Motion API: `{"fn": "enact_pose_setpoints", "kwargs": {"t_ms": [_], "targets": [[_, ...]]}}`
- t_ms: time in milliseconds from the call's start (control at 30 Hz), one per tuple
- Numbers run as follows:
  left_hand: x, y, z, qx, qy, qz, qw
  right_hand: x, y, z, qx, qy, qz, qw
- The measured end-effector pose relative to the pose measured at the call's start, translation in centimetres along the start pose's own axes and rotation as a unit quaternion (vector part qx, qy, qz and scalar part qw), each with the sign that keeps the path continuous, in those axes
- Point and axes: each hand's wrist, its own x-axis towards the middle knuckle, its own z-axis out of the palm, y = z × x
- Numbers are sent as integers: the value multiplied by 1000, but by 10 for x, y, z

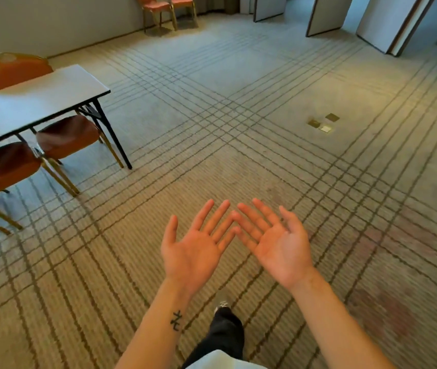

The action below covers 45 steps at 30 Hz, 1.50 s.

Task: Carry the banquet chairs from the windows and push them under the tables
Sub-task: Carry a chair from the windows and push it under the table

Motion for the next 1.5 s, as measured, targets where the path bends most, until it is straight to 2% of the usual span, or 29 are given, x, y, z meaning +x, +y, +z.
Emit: {"fn": "enact_pose_setpoints", "kwargs": {"t_ms": [233,433,633,867,1000,1167,1500], "targets": [[168,84,61,2,-21,-34,999,142,-79,61,1,13,-22,1000],[286,122,97,-8,-37,-38,999,256,-141,88,17,20,-15,1000],[435,141,125,2,-6,-18,1000,407,-212,95,-5,4,7,1000],[582,182,190,2,33,28,999,558,-315,145,-43,-31,38,998],[642,207,209,-16,44,71,996,623,-346,178,-59,-31,47,997],[747,252,210,-5,62,79,995,731,-372,207,-65,-31,67,995],[975,386,220,-34,46,50,997,962,-421,312,-83,-11,53,995]]}}
